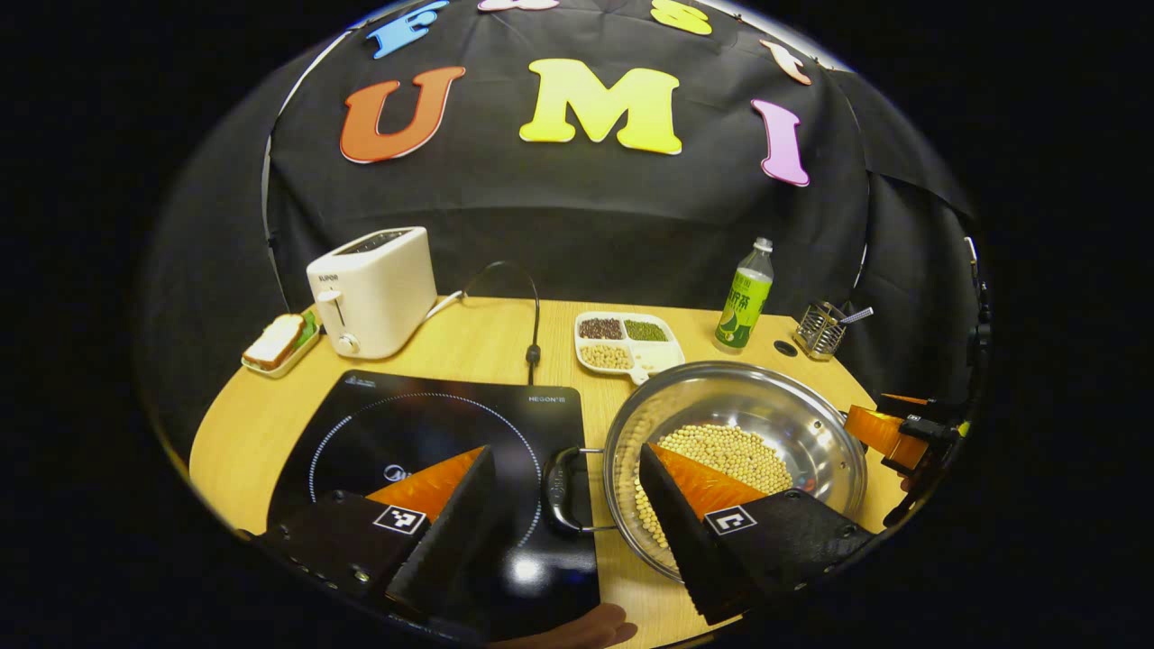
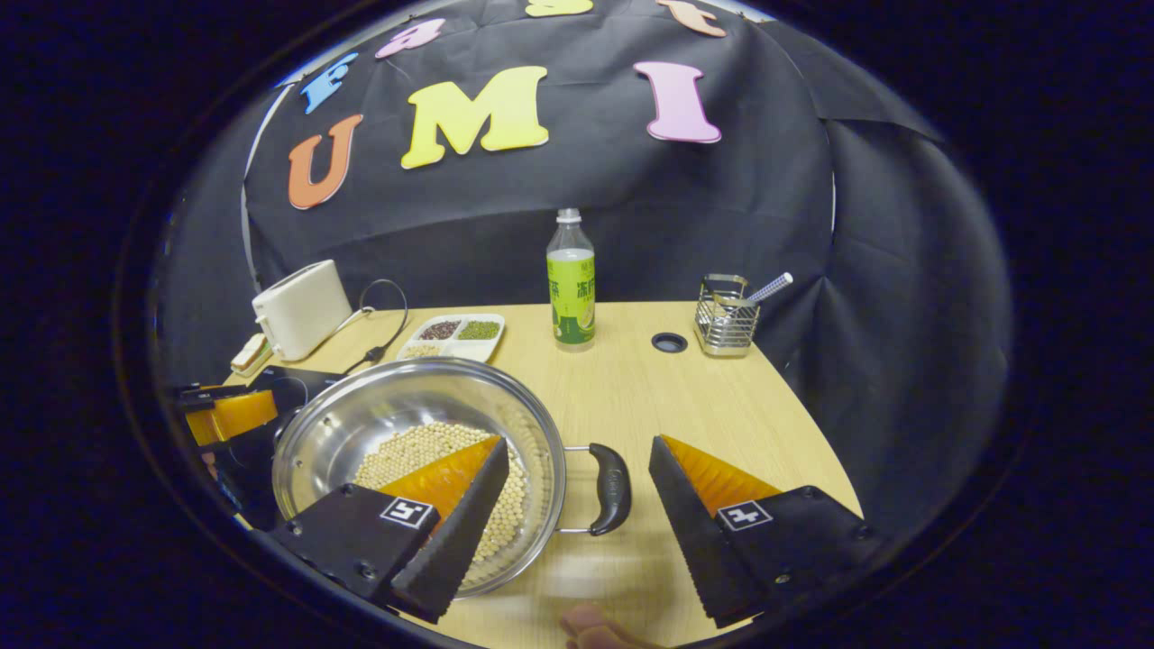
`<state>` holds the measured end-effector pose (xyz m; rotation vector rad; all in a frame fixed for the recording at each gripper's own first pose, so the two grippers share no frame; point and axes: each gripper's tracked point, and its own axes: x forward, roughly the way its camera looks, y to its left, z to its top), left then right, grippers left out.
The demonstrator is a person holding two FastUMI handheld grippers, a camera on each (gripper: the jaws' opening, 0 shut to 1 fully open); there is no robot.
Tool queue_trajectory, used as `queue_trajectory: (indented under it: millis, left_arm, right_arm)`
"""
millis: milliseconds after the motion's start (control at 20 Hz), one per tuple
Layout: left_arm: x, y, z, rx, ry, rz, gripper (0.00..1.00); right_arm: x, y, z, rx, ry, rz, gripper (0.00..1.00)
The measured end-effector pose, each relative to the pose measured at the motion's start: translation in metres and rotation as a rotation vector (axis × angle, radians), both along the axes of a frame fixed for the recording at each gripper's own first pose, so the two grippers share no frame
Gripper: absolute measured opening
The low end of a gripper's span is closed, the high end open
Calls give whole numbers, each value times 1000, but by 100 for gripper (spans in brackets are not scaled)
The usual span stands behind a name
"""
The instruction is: First push the handle of the pot to place it horizontally, then grasp the pot with both hands and set it on the induction cooktop.
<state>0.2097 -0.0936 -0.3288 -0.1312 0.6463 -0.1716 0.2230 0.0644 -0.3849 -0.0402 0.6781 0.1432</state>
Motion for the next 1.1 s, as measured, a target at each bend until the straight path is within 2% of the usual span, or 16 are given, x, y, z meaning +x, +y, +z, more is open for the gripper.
queue_trajectory:
  millis: [250, 300, 350, 400, 450, 500, 600, 650, 700, 750, 800, 850, 1100]
  left_arm:
    - [4, -6, -34, 29, 97, 5, 96]
    - [6, -3, -32, 45, 80, 22, 95]
    - [7, -5, -35, 50, 91, 5, 96]
    - [6, -6, -34, 69, 85, -5, 89]
    - [7, -4, -39, 93, 93, -8, 100]
    - [6, -4, -38, 110, 92, -14, 84]
    - [6, -6, -40, 120, 93, -19, 83]
    - [5, -7, -39, 117, 94, -22, 82]
    - [4, -9, -40, 117, 95, -21, 87]
    - [6, -9, -40, 116, 93, -21, 74]
    - [7, -11, -41, 113, 92, -18, 78]
    - [7, -11, -41, 116, 92, -25, 64]
    - [13, -13, -41, 101, 71, -46, 59]
  right_arm:
    - [7, -10, -25, -27, 39, -30, 99]
    - [7, -10, -27, -32, 43, -30, 99]
    - [8, -8, -28, -29, 47, -26, 100]
    - [7, -6, -29, -23, 53, -24, 100]
    - [7, -4, -29, -12, 60, -19, 100]
    - [6, -1, -31, -1, 66, -20, 100]
    - [6, -2, -35, 0, 79, -29, 89]
    - [5, 0, -35, 8, 84, -29, 93]
    - [3, 3, -36, 23, 94, -27, 89]
    - [2, 2, -38, 33, 101, -39, 79]
    - [2, 3, -37, 38, 105, -46, 71]
    - [-1, 2, -35, 33, 110, -47, 67]
    - [-17, -2, -32, 19, 134, -58, 64]
